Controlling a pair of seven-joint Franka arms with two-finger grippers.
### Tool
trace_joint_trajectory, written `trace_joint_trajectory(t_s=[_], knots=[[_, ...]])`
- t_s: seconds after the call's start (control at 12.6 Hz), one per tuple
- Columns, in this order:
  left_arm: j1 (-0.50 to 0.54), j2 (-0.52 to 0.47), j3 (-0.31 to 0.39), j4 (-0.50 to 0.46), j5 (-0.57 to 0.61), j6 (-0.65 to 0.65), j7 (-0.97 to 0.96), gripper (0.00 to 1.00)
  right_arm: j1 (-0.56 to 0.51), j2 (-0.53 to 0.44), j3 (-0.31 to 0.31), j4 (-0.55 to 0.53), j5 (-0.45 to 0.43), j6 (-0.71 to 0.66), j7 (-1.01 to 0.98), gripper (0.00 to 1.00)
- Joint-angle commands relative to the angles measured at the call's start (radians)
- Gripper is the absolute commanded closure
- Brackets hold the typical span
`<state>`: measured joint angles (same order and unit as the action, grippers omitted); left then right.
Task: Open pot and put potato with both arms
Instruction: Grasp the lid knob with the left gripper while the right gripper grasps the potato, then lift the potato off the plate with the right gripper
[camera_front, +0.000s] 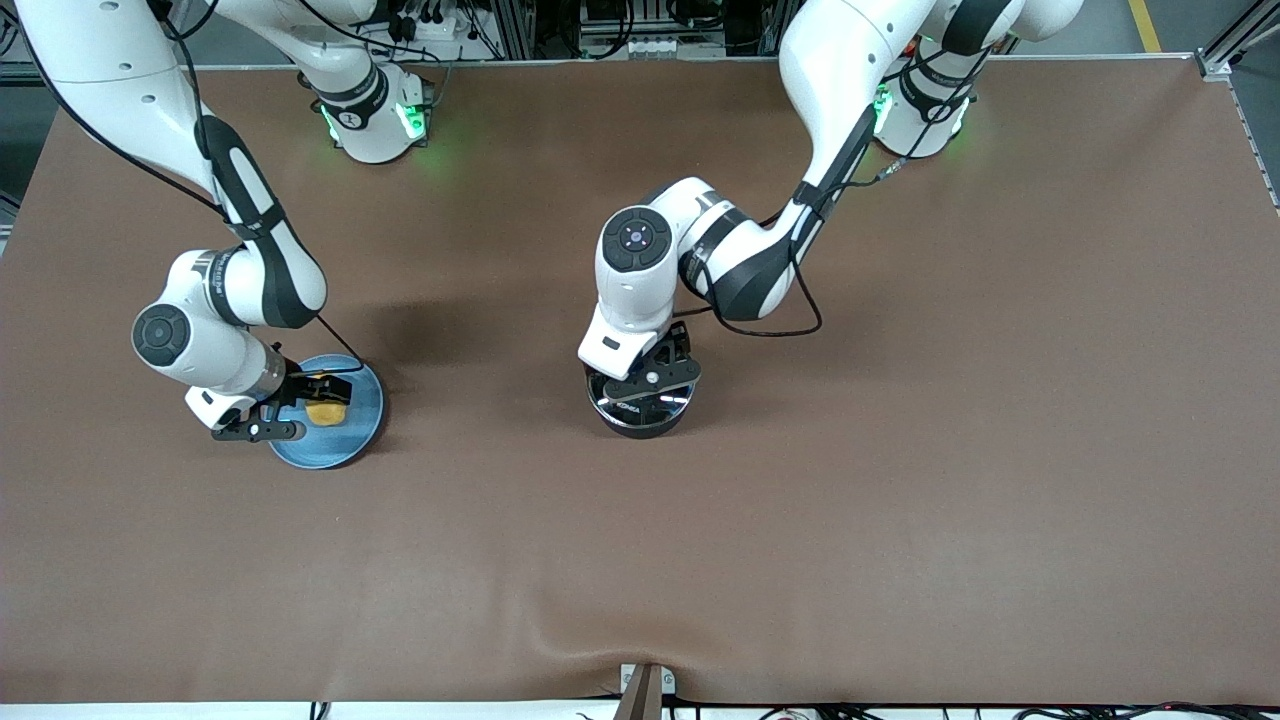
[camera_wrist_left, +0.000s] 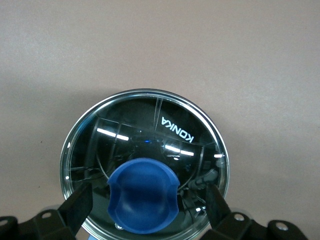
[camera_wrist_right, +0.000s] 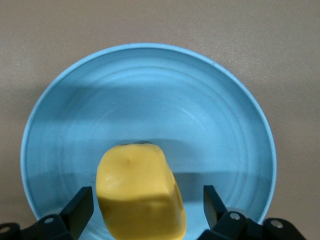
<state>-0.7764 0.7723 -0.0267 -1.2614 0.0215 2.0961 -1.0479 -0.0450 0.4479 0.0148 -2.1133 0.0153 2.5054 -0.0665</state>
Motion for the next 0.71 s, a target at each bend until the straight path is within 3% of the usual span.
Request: trace_joint_trajectory(t_s=[0.0,0.16,0.24,0.32,0.63], knots=[[-0.009,0.004,0.011,0.011,0.024,-0.007,0.032,0.00,-0.012,-0.003,0.010,-0.028,-0.012,0.039,-0.012,0.53],[-0.006,0.004,0.011,0.004,0.024,-0.007,0.057,0.00,-0.012,-0.011,0.010,-0.028,-0.012,0.030,-0.013,0.88],[-0.006,0.004,0.011,0.003,0.024,-0.007,0.066,0.00,-0.012,-0.020,0.010,-0.027,-0.012,0.021,-0.015,0.95],[-0.004,0.002,0.011,0.003,0.024,-0.008,0.078,0.00,-0.012,-0.040,0.011,-0.025,-0.012,-0.003,-0.019,1.00],[-0.004,0.002,0.011,-0.007,0.024,-0.021,0.109,0.00,-0.004,-0.199,0.011,-0.008,-0.011,-0.181,-0.009,1.00]])
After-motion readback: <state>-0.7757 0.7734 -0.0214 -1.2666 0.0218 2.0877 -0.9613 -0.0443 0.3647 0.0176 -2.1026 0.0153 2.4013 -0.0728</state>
